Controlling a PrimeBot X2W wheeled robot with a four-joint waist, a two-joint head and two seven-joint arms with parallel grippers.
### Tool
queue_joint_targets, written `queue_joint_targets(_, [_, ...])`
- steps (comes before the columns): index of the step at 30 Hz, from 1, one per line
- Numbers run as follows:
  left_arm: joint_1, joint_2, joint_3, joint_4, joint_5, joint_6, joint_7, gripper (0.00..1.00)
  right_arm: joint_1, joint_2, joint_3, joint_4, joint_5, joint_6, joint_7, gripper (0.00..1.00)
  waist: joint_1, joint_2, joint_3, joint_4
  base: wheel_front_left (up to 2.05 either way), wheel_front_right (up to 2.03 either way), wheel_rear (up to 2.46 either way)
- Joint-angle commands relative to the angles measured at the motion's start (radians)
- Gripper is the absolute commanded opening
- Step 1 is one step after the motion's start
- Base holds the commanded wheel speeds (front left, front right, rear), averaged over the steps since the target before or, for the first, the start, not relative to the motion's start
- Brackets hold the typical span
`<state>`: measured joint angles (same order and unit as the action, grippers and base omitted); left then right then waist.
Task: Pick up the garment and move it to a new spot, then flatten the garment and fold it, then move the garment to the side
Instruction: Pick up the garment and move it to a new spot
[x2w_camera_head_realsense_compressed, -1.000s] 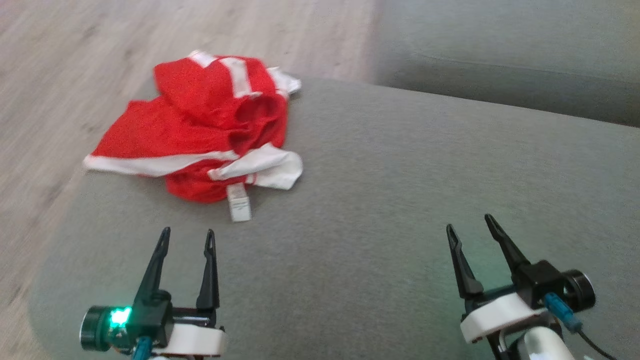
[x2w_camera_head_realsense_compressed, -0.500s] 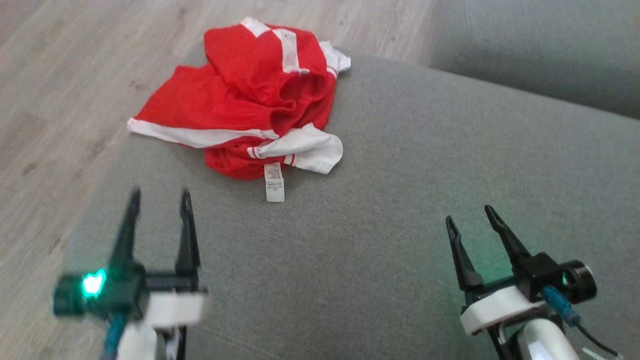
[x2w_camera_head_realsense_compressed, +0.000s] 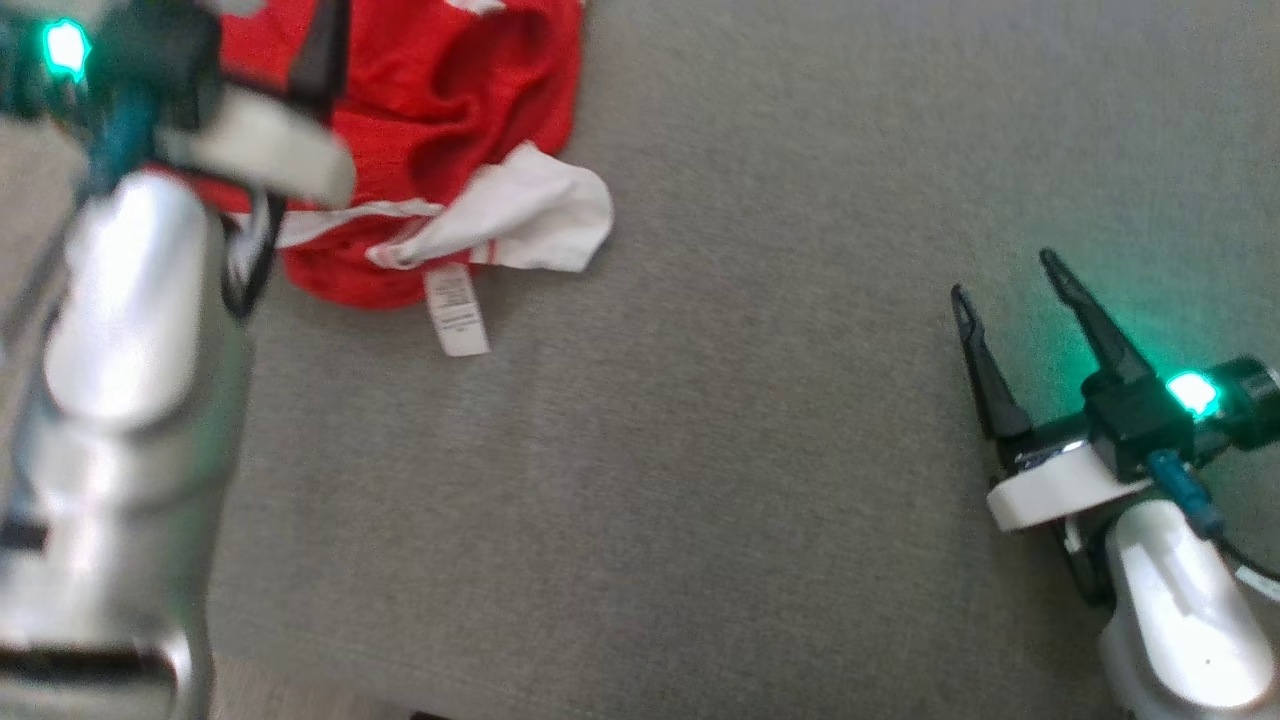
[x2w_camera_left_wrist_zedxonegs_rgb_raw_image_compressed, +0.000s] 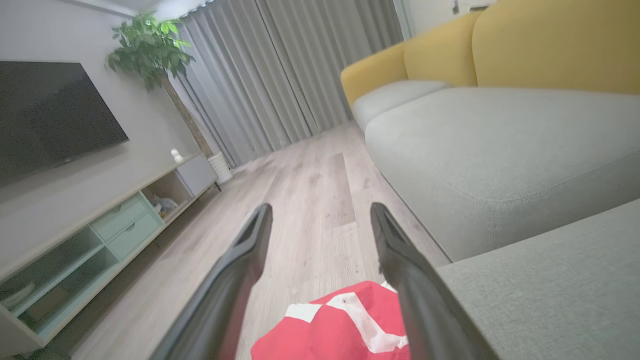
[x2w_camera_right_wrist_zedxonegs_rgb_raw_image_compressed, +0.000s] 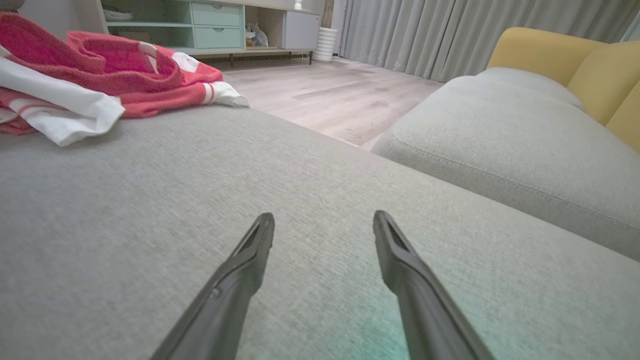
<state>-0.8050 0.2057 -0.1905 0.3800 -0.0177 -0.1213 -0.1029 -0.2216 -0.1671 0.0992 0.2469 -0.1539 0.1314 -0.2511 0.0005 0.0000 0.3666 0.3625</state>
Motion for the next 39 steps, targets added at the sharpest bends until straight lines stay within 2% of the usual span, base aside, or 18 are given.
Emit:
queue_joint_targets(1, [-0.067, 0.052, 0.022, 0.001, -0.012, -0.002, 0.026, 1.0, -0.021, -0.01, 0.027, -0.035, -0.009, -0.001, -0.011, 1.0, -0.0005, 0.0, 0.073, -0.056, 0.0, 0.0, 0.0])
queue_joint_targets(4, [-0.217, 0.074, -0.059, 0.195, -0.068, -0.008, 0.163, 1.0, -0.053, -0.028, 0.024, -0.053, -0.012, -0.001, -0.011, 1.0, -0.0005, 0.0, 0.127, -0.096, 0.0, 0.0, 0.0])
queue_joint_targets(8, [-0.282, 0.077, -0.203, 0.345, -0.199, -0.009, 0.287, 1.0, -0.06, -0.034, 0.017, -0.067, -0.016, -0.001, -0.011, 1.0, -0.0005, 0.0, 0.158, -0.12, 0.0, 0.0, 0.0])
queue_joint_targets(10, [-0.295, 0.097, -0.263, 0.407, -0.253, -0.009, 0.334, 1.0, -0.06, -0.034, 0.018, -0.071, -0.018, -0.001, -0.011, 1.0, -0.0005, 0.0, 0.169, -0.131, 0.0, 0.0, 0.0])
queue_joint_targets(14, [-0.33, 0.153, -0.309, 0.505, -0.25, -0.006, 0.301, 1.0, -0.069, -0.033, 0.026, -0.079, -0.022, -0.001, -0.011, 1.0, -0.0005, 0.0, 0.19, -0.148, 0.0, 0.0, 0.0])
queue_joint_targets(17, [-0.353, 0.161, -0.319, 0.565, -0.222, 0.028, 0.225, 1.0, -0.079, -0.034, 0.025, -0.075, -0.024, -0.001, -0.011, 1.0, -0.0005, 0.0, 0.195, -0.154, 0.0, 0.0, 0.0])
queue_joint_targets(18, [-0.36, 0.159, -0.32, 0.582, -0.219, 0.036, 0.201, 0.73, -0.081, -0.033, 0.024, -0.073, -0.025, -0.001, -0.011, 1.0, -0.0005, 0.0, 0.194, -0.154, 0.0, 0.0, 0.0])
queue_joint_targets(19, [-0.368, 0.156, -0.319, 0.595, -0.217, 0.044, 0.173, 0.19, -0.082, -0.032, 0.022, -0.072, -0.026, -0.001, -0.011, 1.0, -0.0005, 0.0, 0.192, -0.153, 0.0, 0.0, 0.0])
queue_joint_targets(20, [-0.377, 0.152, -0.318, 0.608, -0.216, 0.051, 0.144, 0.0, -0.081, -0.03, 0.019, -0.07, -0.027, -0.001, -0.011, 1.0, -0.0005, 0.0, 0.188, -0.151, 0.0, 0.0, 0.0])
queue_joint_targets(28, [-0.461, 0.128, -0.327, 0.647, -0.2, 0.063, -0.086, 0.0, -0.073, -0.004, 0.033, -0.043, -0.026, -0.001, -0.011, 1.0, -0.0005, 0.0, 0.104, -0.154, 0.0, 0.0, 0.0])
queue_joint_targets(33, [-0.543, 0.116, -0.347, 0.6, -0.179, 0.058, -0.134, 0.0, -0.061, 0.033, 0.038, -0.031, -0.009, -0.001, -0.011, 1.0, -0.0005, 0.0, -0.004, -0.191, 0.0, 0.0, 0.0])
queue_joint_targets(38, [-0.611, 0.115, -0.378, 0.513, -0.162, 0.031, -0.143, 0.0, -0.027, 0.082, 0.045, -0.027, 0.017, -0.001, -0.011, 1.0, -0.0005, 0.0, -0.126, -0.287, 0.0, 0.0, 0.0])
queue_joint_targets(39, [-0.611, 0.115, -0.378, 0.513, -0.162, 0.031, -0.143, 0.0, -0.027, 0.082, 0.045, -0.027, 0.017, -0.001, -0.011, 1.0, -0.0005, 0.0, -0.126, -0.287, 0.0, 0.0, 0.0])
